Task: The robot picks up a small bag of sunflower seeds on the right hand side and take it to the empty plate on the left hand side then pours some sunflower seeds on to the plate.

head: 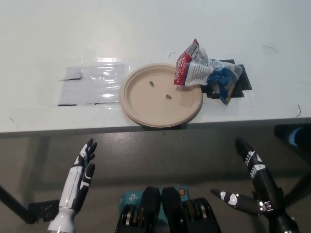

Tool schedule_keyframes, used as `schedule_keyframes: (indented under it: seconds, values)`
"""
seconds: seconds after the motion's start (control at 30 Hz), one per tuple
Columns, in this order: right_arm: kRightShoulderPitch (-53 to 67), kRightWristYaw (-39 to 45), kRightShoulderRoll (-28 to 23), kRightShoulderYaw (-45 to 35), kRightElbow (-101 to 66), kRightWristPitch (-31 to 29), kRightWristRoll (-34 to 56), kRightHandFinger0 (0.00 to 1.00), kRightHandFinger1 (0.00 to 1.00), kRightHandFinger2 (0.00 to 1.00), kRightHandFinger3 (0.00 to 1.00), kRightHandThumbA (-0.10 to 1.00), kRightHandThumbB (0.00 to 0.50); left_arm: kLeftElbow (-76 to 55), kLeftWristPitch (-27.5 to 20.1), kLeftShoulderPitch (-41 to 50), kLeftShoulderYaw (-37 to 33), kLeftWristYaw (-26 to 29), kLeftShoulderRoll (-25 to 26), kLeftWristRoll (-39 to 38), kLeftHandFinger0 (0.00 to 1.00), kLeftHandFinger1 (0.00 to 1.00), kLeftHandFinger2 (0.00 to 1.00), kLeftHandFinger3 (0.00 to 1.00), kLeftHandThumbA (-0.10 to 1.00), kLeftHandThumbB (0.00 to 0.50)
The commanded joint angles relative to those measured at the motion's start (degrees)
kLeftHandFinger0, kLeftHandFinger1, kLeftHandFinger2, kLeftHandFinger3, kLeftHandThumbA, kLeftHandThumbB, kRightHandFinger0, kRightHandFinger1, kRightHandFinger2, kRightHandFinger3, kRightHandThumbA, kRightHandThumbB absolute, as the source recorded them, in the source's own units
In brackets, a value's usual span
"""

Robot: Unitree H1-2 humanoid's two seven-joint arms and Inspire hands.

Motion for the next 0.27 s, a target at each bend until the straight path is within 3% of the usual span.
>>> schedule_keyframes:
  seconds: [0.0, 0.23]
  values:
    - [-0.21, -1.85, 0.11, 0.47, -0.47, -3.44, -0.92, 1.00, 1.00, 1.00, 1.00, 1.00, 0.261, -2.10, -1.92, -0.12, -0.03, -0.40, 0.78, 0.53, 1.00, 1.00, 1.00, 1.00, 1.00, 0.455]
    - [0.06, -2.61, -0.06, 0.96, -0.51, -3.77, -1.79, 1.00, 1.00, 1.00, 1.00, 1.00, 0.240, -2.68, -1.31, 0.13, -0.20, -0.57, 0.82, 0.83, 1.00, 1.00, 1.00, 1.00, 1.00, 0.445]
